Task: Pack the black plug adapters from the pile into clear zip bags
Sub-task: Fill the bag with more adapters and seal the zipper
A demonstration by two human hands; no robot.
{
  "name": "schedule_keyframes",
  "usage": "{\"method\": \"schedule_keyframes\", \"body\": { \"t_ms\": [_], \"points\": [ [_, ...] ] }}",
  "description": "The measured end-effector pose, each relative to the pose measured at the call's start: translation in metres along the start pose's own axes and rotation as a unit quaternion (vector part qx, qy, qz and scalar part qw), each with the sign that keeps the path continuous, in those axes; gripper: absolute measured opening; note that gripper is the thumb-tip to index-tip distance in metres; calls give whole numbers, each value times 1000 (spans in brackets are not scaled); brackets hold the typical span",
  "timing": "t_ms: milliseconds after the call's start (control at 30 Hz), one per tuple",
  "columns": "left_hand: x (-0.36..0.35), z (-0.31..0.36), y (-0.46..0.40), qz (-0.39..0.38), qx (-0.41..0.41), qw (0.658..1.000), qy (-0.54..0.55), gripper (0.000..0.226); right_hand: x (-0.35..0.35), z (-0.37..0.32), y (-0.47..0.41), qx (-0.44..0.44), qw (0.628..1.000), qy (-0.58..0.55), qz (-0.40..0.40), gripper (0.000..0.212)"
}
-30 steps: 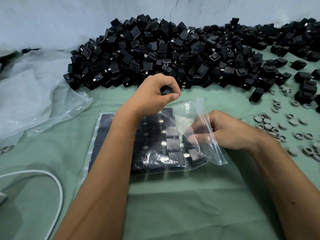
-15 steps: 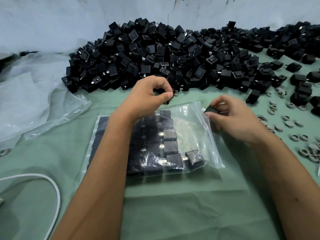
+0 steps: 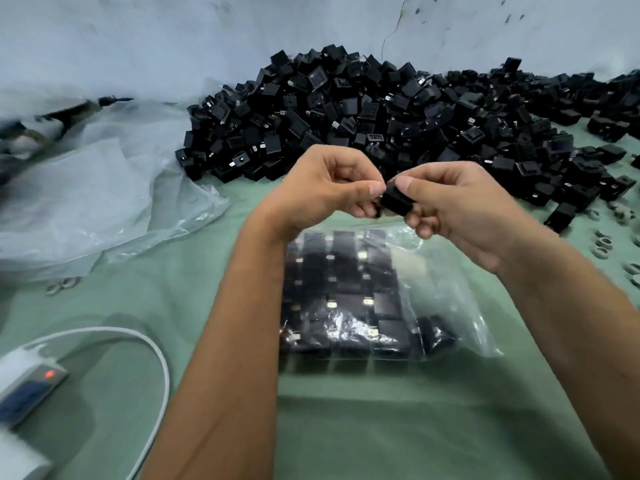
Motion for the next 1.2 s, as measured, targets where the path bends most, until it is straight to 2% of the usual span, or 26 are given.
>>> {"method": "schedule_keyframes", "body": {
  "t_ms": [167,267,333,367,467,500,533,567,600,633,667,700,733,800,867,900,967,1033,1100,1200],
  "points": [
    [84,-29,48,172,67,983,26,10,-89,1,-61,-94,987,-95,-84,24],
    [129,-67,87,294,155,942,53,15,-154,21,-91,-142,973,-148,-101,15],
    [158,-91,121,417,194,884,87,17,-200,29,-109,-155,967,-169,-114,5],
    [173,-96,141,495,197,840,101,15,-223,27,-118,-154,962,-188,-126,7],
    [197,-89,203,710,111,673,174,9,-276,2,-143,-116,932,-295,-176,12],
    [198,-86,217,750,85,628,190,10,-287,-7,-149,-101,917,-339,-185,10],
    [198,-83,227,774,72,599,194,11,-290,-13,-156,-85,912,-357,-184,6],
    [196,-82,232,786,68,583,194,12,-286,-13,-164,-67,923,-337,-172,6],
    [194,-82,232,790,72,577,196,13,-274,-10,-172,-47,956,-251,-144,13],
    [191,-84,231,787,82,579,198,13,-255,-7,-178,-23,991,-85,-103,25],
    [188,-85,226,777,93,588,204,12,-234,-8,-181,9,989,139,-55,34],
    [186,-87,219,762,104,604,210,9,-216,-11,-181,40,939,342,-9,37],
    [185,-89,212,743,115,624,213,9,-201,-11,-177,61,875,479,23,36],
    [181,-91,195,706,131,662,215,14,-180,2,-170,62,781,621,23,36],
    [176,-91,181,673,132,694,218,15,-173,20,-163,62,718,693,-33,38],
    [174,-90,174,660,133,707,216,14,-172,25,-159,70,699,710,-56,39],
    [170,-89,166,640,140,726,209,17,-168,26,-158,78,689,717,-73,41],
    [165,-88,159,624,146,739,205,17,-157,28,-160,32,706,703,-82,53],
    [161,-85,154,614,149,749,200,12,-151,33,-161,-14,696,711,-105,59],
    [157,-84,147,597,159,763,190,17,-151,30,-159,-23,662,738,-126,37]
  ]
}}
Point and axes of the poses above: each hand's wrist, its own y-axis away from the middle knuckle, its own x-axis out of the back of the hand, z = x × y, the point moved 10 cm from there along -y, towards the middle knuckle, and after that the axes turned 8 degrees about -z, right-handed, at the moved point
